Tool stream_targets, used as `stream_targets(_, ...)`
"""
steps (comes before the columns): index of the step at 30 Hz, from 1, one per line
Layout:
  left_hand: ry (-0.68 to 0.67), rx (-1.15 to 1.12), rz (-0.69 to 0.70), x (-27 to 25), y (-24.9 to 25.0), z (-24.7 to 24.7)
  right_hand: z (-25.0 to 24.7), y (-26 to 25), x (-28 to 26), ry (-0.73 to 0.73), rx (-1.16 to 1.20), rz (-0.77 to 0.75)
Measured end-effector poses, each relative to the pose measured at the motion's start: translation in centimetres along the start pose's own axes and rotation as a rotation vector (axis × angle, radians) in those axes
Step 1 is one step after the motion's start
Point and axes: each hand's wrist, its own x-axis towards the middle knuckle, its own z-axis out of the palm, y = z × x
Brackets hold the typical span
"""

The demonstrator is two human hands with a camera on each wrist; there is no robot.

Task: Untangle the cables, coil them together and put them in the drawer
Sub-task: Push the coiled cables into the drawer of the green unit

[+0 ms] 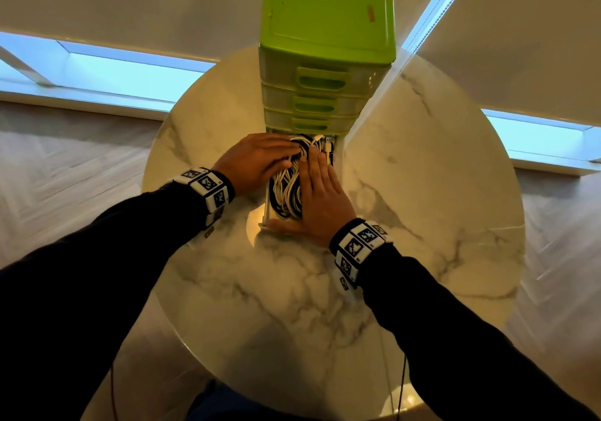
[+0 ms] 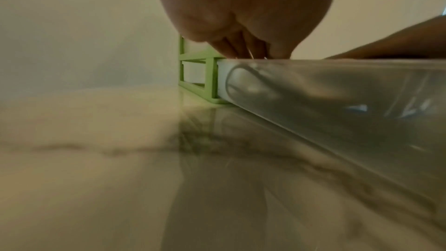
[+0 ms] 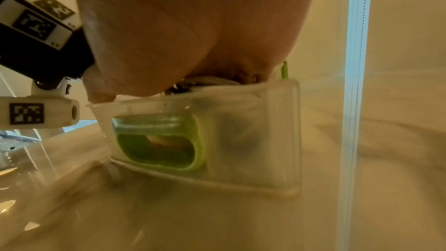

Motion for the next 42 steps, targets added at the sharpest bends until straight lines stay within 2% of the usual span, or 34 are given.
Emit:
stream_targets(2, 0.170, -0.006, -0.069, -0.2, 0.3, 0.3, -0.7, 0.1, 0.3, -0.102, -0.019, 0.008)
stream_targets(4, 0.290, -0.060, -0.351, -0.3, 1.2, 0.4, -1.2, 0.4, 0.5, -0.157, -0.066, -0.009)
stream_targets(5, 0.320, -0.134, -0.496, -0.1, 1.4, 0.3, -1.4, 0.6, 0.6, -0.182, -0.097, -0.020)
stream_targets(6, 0.333, -0.214, -0.584, 0.2, 1.3, -0.1, -1.5, 0.7, 0.7, -0.209, -0.132, -0.029)
stream_targets(7, 0.329, -0.283, -0.602, 0.7, 1.0, -0.4, -1.6, 0.8, 0.8, -0.232, -0.169, -0.035)
stream_targets(10, 0.206, -0.459, -0.469, 2.4, -0.4, -1.0, -1.9, 0.6, 0.9, -0.250, -0.211, -0.036)
stream_targets(12, 0.153, -0.553, -0.471, 3.0, -0.7, -1.2, -2.2, 0.6, 1.1, -0.252, -0.190, -0.037)
stream_targets(19, 0.203, -0.491, -0.512, 3.2, -1.3, -1.6, -4.0, 2.2, 4.4, -0.254, -0.114, -0.030)
stream_targets(23, 0.180, -0.461, -0.552, 3.2, -1.5, -2.3, -4.3, 3.1, 5.6, -0.222, -0.087, -0.030)
stream_targets(27, 0.188, -0.382, -0.576, 3.2, -0.9, -2.5, -3.0, 3.1, 3.7, -0.125, -0.034, -0.075)
stream_targets(30, 0.186, -0.328, -0.575, 3.4, -0.5, -2.7, -2.4, 3.4, 2.8, -0.041, -0.081, -0.108)
stream_targets(33, 0.137, -0.497, -0.574, 3.1, -0.7, -3.4, -2.0, 3.5, 2.0, 0.046, -0.137, -0.114)
stream_targets(36, 0.007, -0.613, -0.562, 2.3, -1.5, -3.9, -1.4, 3.6, 0.9, 0.150, -0.127, -0.146)
stream_targets(39, -0.012, -0.513, -0.570, 2.3, -1.5, -3.9, -0.5, 3.6, 0.5, 0.123, -0.053, -0.164)
stream_targets(42, 0.097, -0.422, -0.588, 2.9, -0.7, -3.2, -1.3, 3.2, 1.6, -0.006, -0.036, -0.184)
